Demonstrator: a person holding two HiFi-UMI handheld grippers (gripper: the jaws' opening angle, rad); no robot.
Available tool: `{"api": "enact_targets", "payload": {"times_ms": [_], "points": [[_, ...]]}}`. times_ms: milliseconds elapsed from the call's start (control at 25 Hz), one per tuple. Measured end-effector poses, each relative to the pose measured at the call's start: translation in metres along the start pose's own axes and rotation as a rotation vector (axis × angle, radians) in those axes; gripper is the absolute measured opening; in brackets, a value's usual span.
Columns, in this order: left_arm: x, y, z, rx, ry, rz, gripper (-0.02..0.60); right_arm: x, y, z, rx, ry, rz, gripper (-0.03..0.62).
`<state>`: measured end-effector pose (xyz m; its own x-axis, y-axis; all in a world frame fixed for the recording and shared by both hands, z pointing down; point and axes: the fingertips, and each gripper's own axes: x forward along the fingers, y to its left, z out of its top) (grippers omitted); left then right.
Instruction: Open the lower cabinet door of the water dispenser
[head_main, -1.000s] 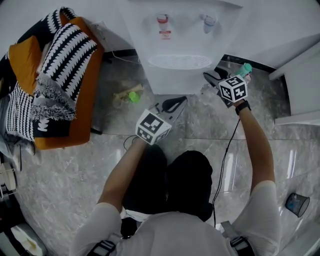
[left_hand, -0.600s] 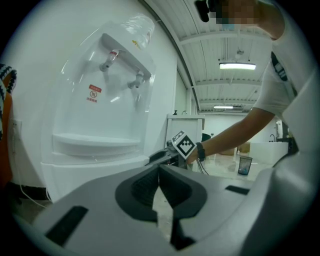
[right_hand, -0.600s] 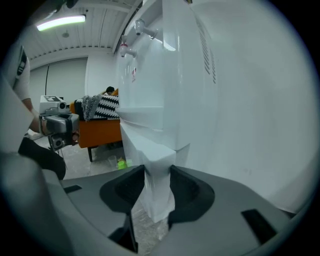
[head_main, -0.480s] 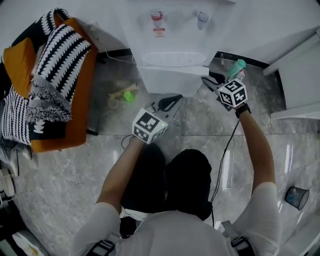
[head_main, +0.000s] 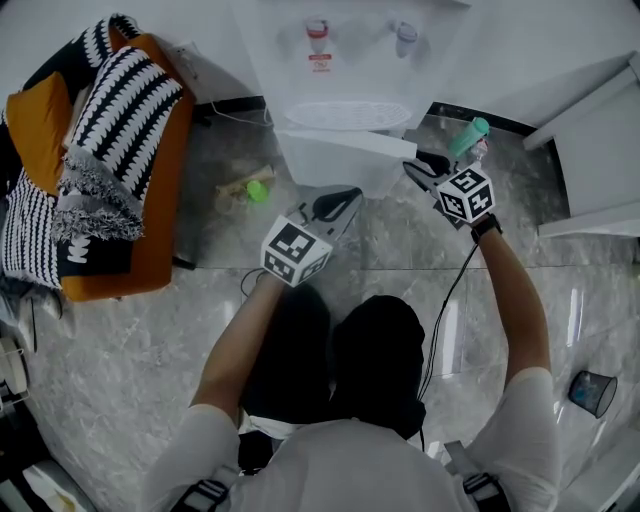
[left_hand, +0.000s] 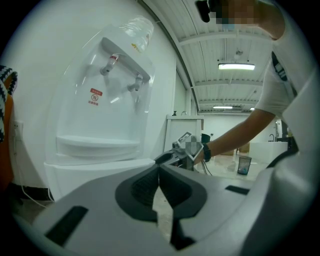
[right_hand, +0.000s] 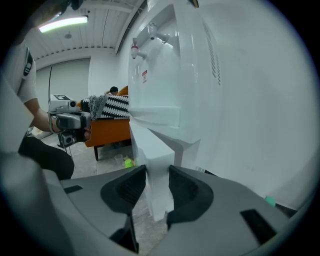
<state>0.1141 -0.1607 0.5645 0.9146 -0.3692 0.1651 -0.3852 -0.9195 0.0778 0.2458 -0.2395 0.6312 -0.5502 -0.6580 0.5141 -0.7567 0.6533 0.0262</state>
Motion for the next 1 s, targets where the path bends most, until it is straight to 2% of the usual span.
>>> {"api": "enact_targets", "payload": {"times_ms": [1000], "points": [[-0.022, 0.0, -0.004, 0.0, 0.0, 0.019, 0.014, -0.022, 0.057, -0.011, 0.013, -0.044, 0.042, 0.133]]}}
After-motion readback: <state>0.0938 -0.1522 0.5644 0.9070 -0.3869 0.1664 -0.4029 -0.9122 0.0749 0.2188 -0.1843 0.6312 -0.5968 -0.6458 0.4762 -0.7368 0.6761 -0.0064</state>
